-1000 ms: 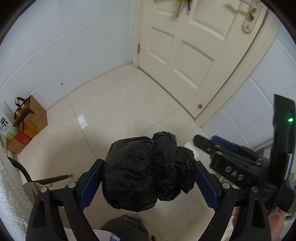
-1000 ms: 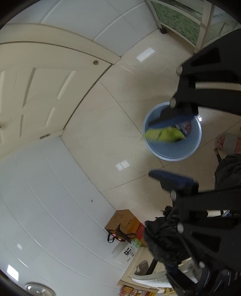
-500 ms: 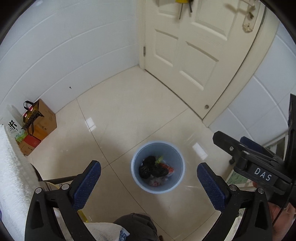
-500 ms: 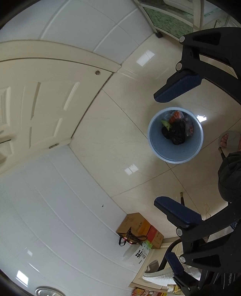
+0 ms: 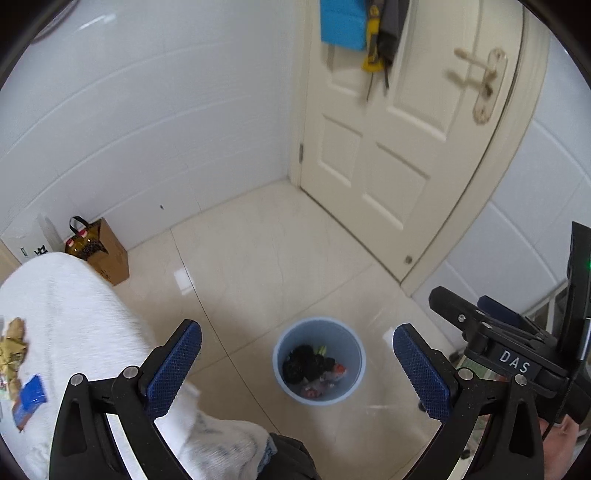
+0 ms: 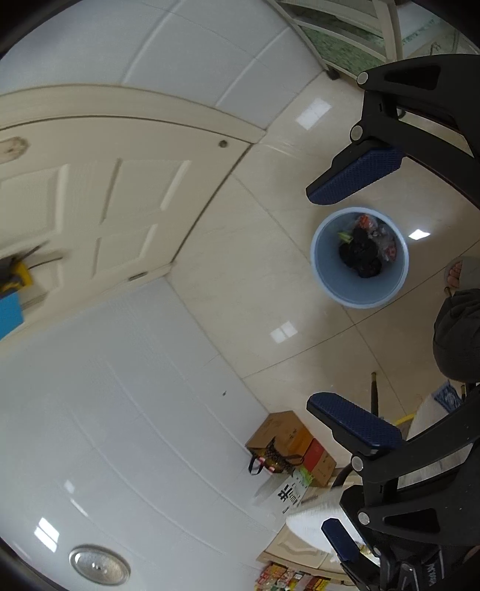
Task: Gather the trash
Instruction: 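Return both open tools to the table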
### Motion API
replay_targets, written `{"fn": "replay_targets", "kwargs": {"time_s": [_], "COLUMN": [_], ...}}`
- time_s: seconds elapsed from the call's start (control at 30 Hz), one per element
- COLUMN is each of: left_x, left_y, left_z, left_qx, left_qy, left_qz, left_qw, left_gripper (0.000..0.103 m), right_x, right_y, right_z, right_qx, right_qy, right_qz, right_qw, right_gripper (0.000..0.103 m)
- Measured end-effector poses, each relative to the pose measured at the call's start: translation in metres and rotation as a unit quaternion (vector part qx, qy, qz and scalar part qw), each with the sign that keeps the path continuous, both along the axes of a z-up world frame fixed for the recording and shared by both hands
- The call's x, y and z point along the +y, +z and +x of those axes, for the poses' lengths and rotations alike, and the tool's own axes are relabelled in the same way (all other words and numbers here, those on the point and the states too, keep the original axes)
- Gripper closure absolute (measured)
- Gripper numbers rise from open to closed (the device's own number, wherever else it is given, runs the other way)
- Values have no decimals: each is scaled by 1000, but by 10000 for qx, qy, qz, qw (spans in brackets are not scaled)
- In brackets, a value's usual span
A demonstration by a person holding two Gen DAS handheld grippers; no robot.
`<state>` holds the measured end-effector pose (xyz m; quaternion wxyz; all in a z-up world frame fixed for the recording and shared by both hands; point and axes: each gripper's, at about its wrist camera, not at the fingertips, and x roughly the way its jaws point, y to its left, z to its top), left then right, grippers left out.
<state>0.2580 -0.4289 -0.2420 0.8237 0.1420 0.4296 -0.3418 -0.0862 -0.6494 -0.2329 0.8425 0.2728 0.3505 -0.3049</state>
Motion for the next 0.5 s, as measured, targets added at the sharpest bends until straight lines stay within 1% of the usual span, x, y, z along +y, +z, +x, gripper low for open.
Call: {"fn": "replay_targets", "kwargs": {"time_s": [0.23,0.4,0.5], "left_x": [80,140,179], "left_y": [46,77,94], "left_z": [-34,-59,-76], "left_qx": [-241,-475,-603], "left_qy": [240,520,764], "left_qz": [-468,-768,-978], "left_qw": [9983,9946,9904], "left_gripper": [1,1,1], "right_x": [42,79,103], "right_y": [49,82,100], "right_z": [4,11,18], "right_qx": [-256,-460,-598], "right_qy": [259,562,738], "right_qz": [-399,-682,-827], "right_qw": [9985,9950,9920], "right_gripper": [0,0,0]}}
